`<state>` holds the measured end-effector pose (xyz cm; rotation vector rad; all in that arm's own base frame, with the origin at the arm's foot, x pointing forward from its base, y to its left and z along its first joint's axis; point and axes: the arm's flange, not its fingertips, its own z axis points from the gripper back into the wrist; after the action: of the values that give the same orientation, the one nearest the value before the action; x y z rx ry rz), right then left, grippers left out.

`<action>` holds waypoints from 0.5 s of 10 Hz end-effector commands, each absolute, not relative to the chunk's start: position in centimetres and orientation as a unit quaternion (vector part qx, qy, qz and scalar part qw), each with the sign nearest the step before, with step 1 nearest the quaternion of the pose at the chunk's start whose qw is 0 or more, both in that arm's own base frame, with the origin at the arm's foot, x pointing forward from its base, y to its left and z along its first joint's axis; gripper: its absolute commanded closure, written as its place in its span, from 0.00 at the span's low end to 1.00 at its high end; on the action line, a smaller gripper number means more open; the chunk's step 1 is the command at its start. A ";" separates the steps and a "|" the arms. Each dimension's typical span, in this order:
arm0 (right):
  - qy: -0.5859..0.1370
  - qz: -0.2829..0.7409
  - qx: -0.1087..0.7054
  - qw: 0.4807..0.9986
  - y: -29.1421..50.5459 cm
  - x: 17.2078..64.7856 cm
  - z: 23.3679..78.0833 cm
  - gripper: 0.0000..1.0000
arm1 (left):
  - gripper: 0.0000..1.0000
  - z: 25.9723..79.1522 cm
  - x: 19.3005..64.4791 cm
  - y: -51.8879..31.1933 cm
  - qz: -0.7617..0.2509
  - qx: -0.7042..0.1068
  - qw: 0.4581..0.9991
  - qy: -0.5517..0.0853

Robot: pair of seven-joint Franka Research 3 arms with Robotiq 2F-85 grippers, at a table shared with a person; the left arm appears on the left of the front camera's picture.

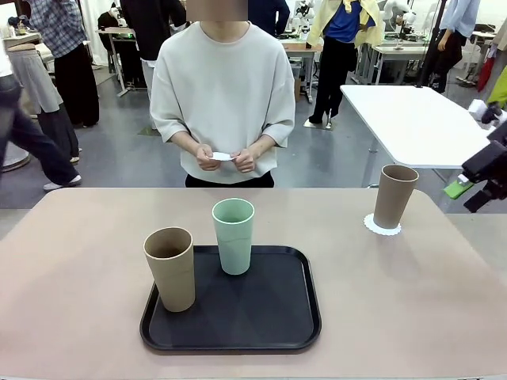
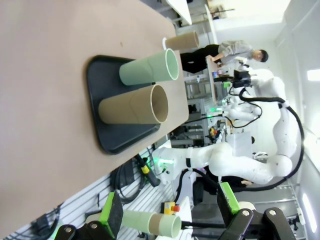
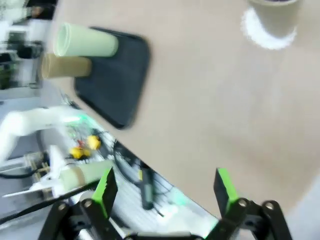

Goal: Place coasters on the table and set cups on them.
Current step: Take one Reusable plastic cup from the Flat Tray and place it on a coaster set by the human.

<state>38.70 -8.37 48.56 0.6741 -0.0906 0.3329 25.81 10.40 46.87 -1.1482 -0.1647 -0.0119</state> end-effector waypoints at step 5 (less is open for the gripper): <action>-0.055 0.104 0.565 0.817 -15.7 37.9 43.0 0.00 | 0.00 46.9 25.7 10.5 -0.008 -0.547 0.833 -0.081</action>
<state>37.03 -14.83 42.62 1.1897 -0.0966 0.2708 25.81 10.39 46.87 -1.1481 -0.1645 -0.0119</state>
